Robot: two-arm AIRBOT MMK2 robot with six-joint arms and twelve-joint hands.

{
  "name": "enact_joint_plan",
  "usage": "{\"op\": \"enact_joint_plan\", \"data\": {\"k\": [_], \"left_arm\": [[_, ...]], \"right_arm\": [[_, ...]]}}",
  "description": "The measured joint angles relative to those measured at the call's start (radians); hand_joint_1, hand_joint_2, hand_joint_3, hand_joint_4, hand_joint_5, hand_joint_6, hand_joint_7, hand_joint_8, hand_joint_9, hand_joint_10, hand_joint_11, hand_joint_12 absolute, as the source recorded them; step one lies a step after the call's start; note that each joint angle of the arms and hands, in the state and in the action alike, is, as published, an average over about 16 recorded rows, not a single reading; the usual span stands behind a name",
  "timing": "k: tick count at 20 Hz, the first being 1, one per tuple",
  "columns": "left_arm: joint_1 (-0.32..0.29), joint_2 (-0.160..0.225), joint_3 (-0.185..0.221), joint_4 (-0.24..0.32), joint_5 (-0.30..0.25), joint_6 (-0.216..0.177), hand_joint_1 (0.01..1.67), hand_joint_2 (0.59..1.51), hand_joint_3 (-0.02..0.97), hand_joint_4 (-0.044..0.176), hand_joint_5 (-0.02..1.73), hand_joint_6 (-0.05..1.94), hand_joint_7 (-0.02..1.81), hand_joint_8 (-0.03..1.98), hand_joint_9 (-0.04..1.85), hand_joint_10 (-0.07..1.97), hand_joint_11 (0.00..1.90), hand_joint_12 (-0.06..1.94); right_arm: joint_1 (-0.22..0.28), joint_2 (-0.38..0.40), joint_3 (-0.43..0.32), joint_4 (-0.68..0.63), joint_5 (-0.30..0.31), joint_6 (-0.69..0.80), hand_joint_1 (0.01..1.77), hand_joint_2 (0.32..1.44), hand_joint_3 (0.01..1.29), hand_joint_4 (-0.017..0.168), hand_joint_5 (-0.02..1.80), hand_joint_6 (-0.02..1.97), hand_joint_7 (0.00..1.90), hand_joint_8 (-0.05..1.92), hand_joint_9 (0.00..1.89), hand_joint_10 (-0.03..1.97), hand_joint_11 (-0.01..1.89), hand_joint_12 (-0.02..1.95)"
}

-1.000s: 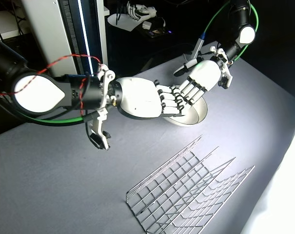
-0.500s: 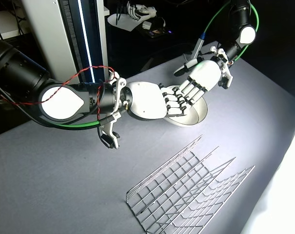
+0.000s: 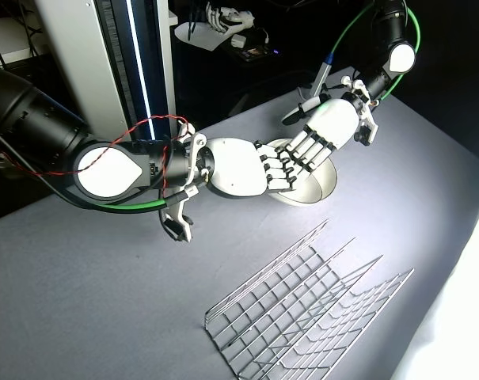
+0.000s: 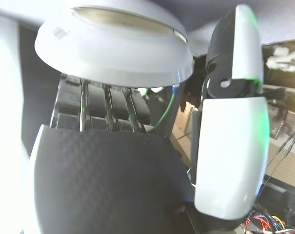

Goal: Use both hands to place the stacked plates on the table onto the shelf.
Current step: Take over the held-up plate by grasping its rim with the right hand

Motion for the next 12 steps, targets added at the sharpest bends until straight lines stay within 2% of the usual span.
{"op": "enact_joint_plan", "data": {"k": [9, 12], "left_arm": [[-0.001, -0.002, 0.004, 0.001, -0.002, 0.0, 0.01, 1.163, 0.02, -0.003, -0.01, -0.01, -0.01, -0.02, 0.0, -0.01, 0.01, 0.02], [-0.001, -0.002, 0.004, 0.001, -0.002, 0.0, 0.01, 1.164, 0.021, -0.003, -0.01, -0.01, -0.01, -0.02, 0.0, -0.01, 0.01, 0.02]], "right_arm": [[0.0, -0.056, 0.041, 0.0, 0.002, 0.001, 1.16, 0.86, 0.02, -0.003, 0.02, 0.01, 0.01, 0.01, 0.02, 0.01, 0.0, -0.02], [0.001, -0.07, 0.052, 0.001, 0.003, 0.002, 1.16, 0.87, 0.01, -0.003, 0.03, 0.01, 0.02, 0.01, 0.03, 0.01, 0.0, 0.09]]}}
